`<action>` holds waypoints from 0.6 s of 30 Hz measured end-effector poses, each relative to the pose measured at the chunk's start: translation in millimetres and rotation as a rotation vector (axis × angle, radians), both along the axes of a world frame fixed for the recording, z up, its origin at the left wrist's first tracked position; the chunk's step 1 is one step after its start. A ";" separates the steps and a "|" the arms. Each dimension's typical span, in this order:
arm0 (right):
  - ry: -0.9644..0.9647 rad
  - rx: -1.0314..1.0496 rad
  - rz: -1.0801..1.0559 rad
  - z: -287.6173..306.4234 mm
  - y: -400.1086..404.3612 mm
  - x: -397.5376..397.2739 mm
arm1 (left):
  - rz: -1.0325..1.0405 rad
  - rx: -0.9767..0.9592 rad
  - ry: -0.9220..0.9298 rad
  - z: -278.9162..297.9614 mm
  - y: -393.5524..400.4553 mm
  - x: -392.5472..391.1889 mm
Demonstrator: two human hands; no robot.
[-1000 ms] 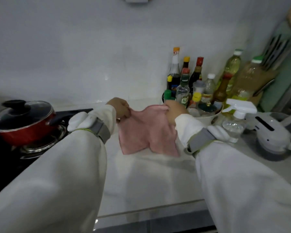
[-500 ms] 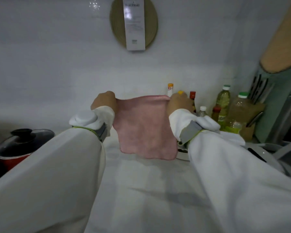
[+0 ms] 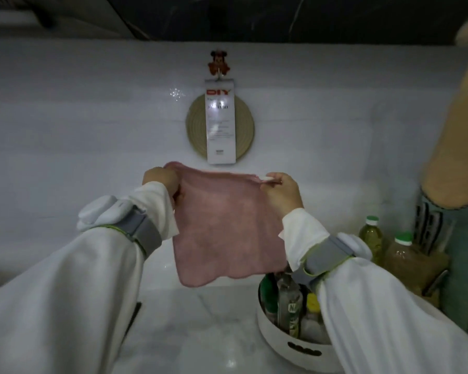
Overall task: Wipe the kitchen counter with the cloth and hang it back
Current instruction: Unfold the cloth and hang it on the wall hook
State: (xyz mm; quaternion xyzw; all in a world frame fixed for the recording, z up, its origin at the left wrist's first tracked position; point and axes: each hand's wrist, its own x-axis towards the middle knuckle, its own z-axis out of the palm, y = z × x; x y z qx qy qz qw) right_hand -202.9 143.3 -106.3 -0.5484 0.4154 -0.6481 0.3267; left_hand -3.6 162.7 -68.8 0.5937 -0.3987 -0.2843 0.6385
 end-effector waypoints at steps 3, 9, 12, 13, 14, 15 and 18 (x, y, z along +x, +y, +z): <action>0.032 -0.098 0.085 26.9 -20.8 10.2 | 0.025 -0.300 0.181 27.1 -26.1 1.8; 0.127 -0.291 0.193 85.5 -66.8 28.6 | 0.268 -0.596 -0.939 56.7 -64.2 -1.4; 0.156 -0.323 0.170 113.0 -89.7 42.1 | 0.270 -0.364 -1.357 70.9 -103.3 10.7; 0.176 -0.328 0.154 120.4 -95.3 45.7 | 0.246 -0.290 -1.358 76.8 -113.0 12.3; 0.192 -0.340 0.137 128.9 -102.5 49.6 | 0.234 -0.232 -1.345 84.4 -124.5 13.3; 0.216 -0.351 0.119 139.6 -107.5 52.6 | 0.244 -0.192 -1.337 94.2 -135.5 12.5; 0.272 -0.357 0.109 158.1 -117.9 59.0 | 0.251 -0.193 -1.260 113.6 -153.0 4.4</action>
